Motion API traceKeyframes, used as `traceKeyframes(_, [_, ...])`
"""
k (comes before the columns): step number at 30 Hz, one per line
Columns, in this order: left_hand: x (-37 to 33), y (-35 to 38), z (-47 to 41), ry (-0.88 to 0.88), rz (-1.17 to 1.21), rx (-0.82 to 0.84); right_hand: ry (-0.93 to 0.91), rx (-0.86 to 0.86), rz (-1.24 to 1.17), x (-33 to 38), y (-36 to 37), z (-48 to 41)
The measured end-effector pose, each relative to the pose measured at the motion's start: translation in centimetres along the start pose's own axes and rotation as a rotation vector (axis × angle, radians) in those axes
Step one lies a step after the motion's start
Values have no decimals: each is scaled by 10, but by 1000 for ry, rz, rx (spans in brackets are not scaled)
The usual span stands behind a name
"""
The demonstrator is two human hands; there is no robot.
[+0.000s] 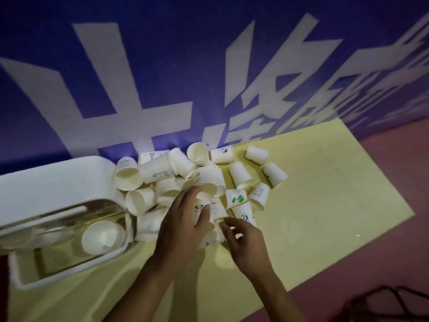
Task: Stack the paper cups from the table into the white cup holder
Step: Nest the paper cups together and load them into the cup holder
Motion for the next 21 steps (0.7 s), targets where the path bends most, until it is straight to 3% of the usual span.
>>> traceKeyframes(9, [-70, 186, -124, 137, -335, 400, 121, -77, 10, -103, -106, -47])
traceKeyframes(17, [-46, 293, -234, 246, -853, 595, 199, -91, -68, -171, -152, -94])
traceKeyframes(21, [-36, 325, -250, 311, -945, 673, 230, -94, -90, -195, -158, -111])
Point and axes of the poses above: each hand's wrist, its own z-axis away from the middle knuckle, its own y-axis out of the palm, x = y × z, the point moved 7 cm from there along -z, towards the middle knuckle, and after that the axes turned 5 degrees about z, right-handed, at the moved point
